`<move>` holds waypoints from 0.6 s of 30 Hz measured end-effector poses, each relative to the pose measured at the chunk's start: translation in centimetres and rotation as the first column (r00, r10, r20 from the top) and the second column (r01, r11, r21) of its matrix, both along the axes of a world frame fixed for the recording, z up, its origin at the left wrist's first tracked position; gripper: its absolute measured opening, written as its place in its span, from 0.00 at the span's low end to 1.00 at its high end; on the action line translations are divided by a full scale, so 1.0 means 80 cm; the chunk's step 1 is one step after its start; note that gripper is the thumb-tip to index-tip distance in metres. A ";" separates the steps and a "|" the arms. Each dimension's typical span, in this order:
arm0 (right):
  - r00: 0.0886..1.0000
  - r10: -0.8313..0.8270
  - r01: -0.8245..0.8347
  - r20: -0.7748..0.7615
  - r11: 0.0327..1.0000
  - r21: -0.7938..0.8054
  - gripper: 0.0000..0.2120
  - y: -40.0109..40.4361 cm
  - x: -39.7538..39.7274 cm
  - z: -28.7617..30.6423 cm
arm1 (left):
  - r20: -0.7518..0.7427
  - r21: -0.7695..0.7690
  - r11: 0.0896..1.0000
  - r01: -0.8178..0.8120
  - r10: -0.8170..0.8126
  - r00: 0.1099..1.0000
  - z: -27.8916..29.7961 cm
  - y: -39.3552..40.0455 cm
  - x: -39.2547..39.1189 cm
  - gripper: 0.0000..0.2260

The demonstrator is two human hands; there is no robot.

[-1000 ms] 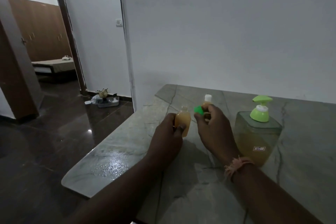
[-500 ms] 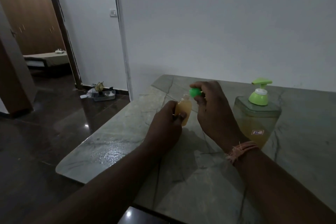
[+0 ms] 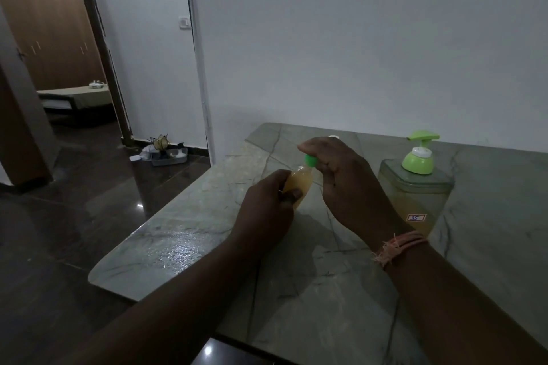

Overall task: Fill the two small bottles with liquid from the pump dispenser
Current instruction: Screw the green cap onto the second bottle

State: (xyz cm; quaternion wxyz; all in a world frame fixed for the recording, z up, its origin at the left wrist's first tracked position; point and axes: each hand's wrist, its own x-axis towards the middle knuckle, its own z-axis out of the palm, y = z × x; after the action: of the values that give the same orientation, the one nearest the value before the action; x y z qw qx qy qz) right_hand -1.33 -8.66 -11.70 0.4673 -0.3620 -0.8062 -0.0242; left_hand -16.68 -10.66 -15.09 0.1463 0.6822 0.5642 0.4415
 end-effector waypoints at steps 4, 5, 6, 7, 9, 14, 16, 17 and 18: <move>0.997 0.069 -0.073 -0.046 0.994 -0.088 0.26 -0.005 -0.001 -0.001 | 0.011 0.005 1.000 0.013 -0.013 1.000 -0.001 -0.001 -0.002 0.16; 0.993 0.081 -0.092 -0.089 0.988 -0.125 0.25 -0.006 -0.002 -0.001 | 0.014 0.002 1.000 0.016 -0.016 1.000 -0.001 -0.001 -0.003 0.16; 0.989 0.081 -0.100 -0.127 0.982 -0.157 0.25 -0.006 -0.002 -0.002 | 0.017 0.000 1.000 0.019 -0.019 1.000 -0.001 -0.001 -0.003 0.16; 0.983 0.073 -0.104 -0.166 0.977 -0.184 0.24 -0.006 -0.003 -0.003 | 0.023 -0.003 1.000 0.021 -0.021 1.000 -0.001 0.000 -0.003 0.16; 0.965 0.041 -0.105 -0.261 0.966 -0.237 0.22 -0.005 -0.005 -0.004 | 0.032 -0.004 1.000 0.031 -0.030 0.999 -0.001 0.001 -0.003 0.16; 0.909 -0.024 -0.125 -0.416 0.937 -0.327 0.15 -0.005 -0.013 -0.010 | 0.050 0.000 0.999 0.045 -0.045 0.998 -0.002 0.001 -0.001 0.16; 0.898 -0.028 -0.139 -0.439 0.929 -0.344 0.13 -0.007 -0.014 -0.012 | 0.079 -0.009 0.999 0.031 -0.030 0.996 -0.001 0.002 -0.002 0.16; 0.894 -0.034 -0.136 -0.446 0.930 -0.343 0.12 -0.007 -0.014 -0.012 | 0.095 -0.013 1.000 0.029 -0.027 0.995 0.000 0.002 -0.002 0.16; 0.889 -0.041 -0.130 -0.456 0.932 -0.339 0.11 -0.008 -0.014 -0.012 | 0.107 -0.015 0.999 0.030 -0.028 0.994 0.001 0.001 -0.003 0.17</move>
State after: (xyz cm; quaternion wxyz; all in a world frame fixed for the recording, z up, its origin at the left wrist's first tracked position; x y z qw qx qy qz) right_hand -2.44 -9.28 -12.68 0.5691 -0.4180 -0.6729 0.2202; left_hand -16.89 -10.58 -15.03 0.1881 0.6646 0.5492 0.4704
